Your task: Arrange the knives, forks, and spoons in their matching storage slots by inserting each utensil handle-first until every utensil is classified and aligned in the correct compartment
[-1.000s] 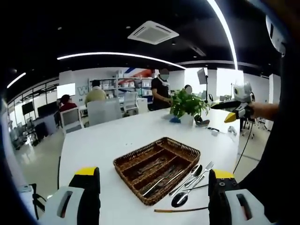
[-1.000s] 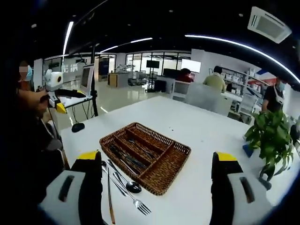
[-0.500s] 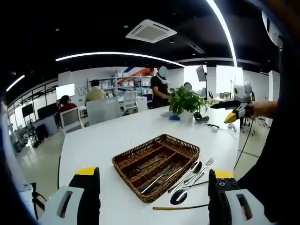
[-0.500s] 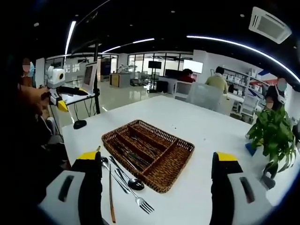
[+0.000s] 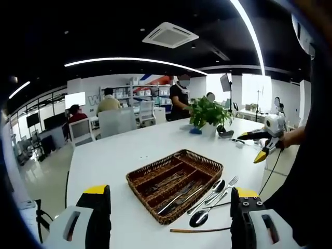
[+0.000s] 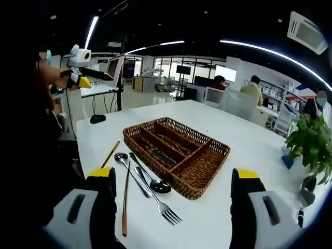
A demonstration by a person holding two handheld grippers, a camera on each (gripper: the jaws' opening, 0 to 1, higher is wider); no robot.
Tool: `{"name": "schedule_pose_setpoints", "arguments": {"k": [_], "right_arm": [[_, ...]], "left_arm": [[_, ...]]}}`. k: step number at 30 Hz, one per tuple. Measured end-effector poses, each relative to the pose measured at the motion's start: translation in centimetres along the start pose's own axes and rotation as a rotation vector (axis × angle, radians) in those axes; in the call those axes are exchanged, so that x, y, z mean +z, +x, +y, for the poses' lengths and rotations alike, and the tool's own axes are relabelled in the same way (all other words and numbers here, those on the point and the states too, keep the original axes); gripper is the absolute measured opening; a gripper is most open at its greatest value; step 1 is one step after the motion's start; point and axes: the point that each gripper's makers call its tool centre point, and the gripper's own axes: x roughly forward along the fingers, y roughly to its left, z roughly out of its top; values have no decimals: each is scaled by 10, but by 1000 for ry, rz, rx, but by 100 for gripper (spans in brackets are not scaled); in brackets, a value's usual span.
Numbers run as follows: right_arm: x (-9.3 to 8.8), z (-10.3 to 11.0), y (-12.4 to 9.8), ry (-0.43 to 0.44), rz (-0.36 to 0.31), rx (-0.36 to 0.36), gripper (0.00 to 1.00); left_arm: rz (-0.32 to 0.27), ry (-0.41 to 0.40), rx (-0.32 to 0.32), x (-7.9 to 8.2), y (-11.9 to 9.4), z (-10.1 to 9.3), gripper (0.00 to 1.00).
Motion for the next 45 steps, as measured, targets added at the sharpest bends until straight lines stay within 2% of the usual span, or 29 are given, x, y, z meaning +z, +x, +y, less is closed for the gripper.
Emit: {"name": "schedule_pose_setpoints", "arguments": {"k": [3,6,15,25,31,34,37,43,45], "right_arm": [[-19,6,3,27,36,8,91],[-42,17,6,35,119,28,91],[-73,46,19,50,179,93,80],[-113,68,29,43,246,123,63],[-125,76,29,42,263,140,51],[-125,82,29,51,265,171,44],[-122,89,30,38,255,195,33],[-126,95,35,39,265,218,28],[-131,98,34,26,278,226,23]], "left_arm": [[5,3,-3,-1,0,-1,100],[1,2,-3,1,0,-1,100],[5,8,-5,2,-3,-2,100],[11,14,0,2,-8,0,100],[9,15,6,4,-9,2,100],[11,11,2,4,-8,1,100],[13,9,-1,3,-6,-1,100],[16,12,-13,3,-3,-5,100],[13,11,-11,3,-3,-4,100]]}}
